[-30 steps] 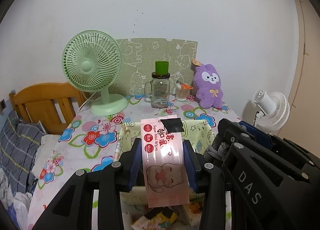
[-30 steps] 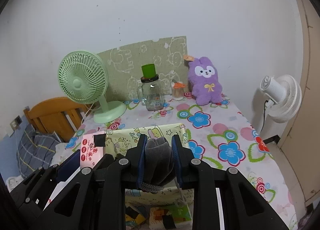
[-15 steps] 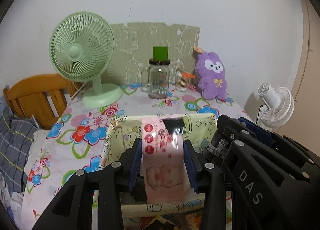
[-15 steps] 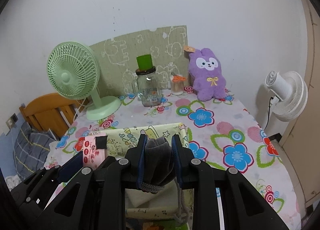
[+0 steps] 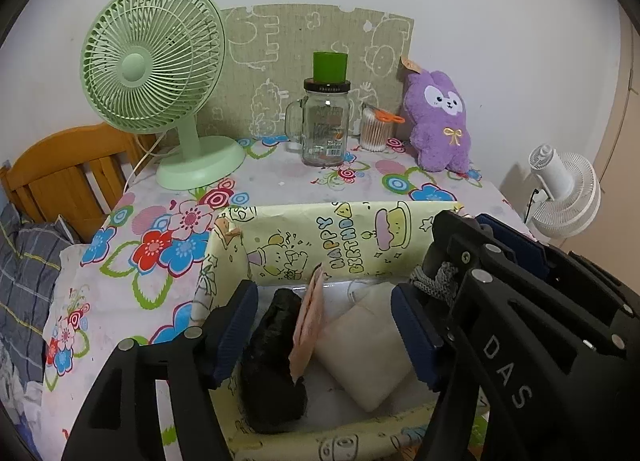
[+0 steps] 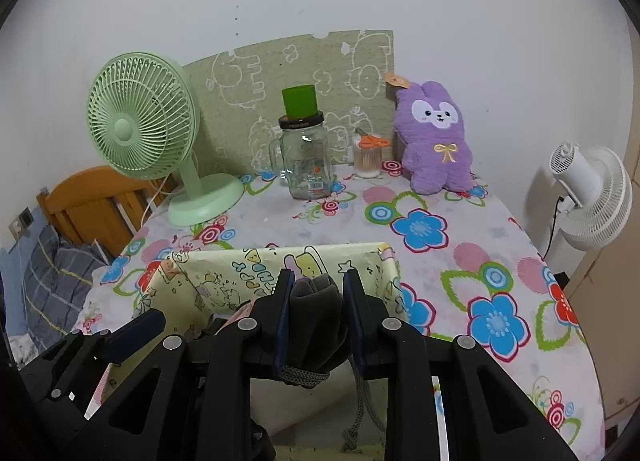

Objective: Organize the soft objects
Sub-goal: 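Open the left tool to drop the pink wipes pack into the basket, then open the right tool to drop the grey sock into the basket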

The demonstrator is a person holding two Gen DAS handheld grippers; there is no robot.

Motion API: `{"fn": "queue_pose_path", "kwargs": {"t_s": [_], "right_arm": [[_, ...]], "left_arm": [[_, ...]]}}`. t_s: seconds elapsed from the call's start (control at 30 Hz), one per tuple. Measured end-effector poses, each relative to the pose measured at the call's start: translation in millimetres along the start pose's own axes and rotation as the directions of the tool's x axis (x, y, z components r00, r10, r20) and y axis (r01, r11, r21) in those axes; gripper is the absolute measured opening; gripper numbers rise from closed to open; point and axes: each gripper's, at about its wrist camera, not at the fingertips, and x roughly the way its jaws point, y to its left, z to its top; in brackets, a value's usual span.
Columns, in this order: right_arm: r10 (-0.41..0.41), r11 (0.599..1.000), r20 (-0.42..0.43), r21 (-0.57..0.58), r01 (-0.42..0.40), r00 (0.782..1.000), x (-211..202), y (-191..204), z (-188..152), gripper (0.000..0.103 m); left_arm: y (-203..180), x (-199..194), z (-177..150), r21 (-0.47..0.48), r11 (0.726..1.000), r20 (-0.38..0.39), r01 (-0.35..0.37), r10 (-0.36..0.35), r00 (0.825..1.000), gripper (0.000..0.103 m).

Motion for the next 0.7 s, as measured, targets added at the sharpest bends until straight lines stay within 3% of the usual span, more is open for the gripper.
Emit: {"fn": "queue_pose_path", "kwargs": {"t_s": [0.57, 0.67, 0.7], "right_arm": [[0.019, 1.000, -0.017, -0.019, -0.020, 1.000, 27, 5, 10, 0.031], [0.035, 0.999, -0.041, -0.020, -0.036, 0.999, 31, 5, 9, 0.040], [0.034, 0.999, -0.043, -0.020, -0.035, 0.999, 31, 5, 9, 0.054]], "left_arm": [[5, 15, 9, -0.006, 1.000, -0.009, -0.019, 0.018, 1.000, 0.081], [4, 16, 9, -0.003, 1.000, -0.010, -0.018, 0.018, 1.000, 0.083], [4, 16, 9, -0.003, 1.000, -0.009, -0.015, 0.015, 1.000, 0.083]]}}
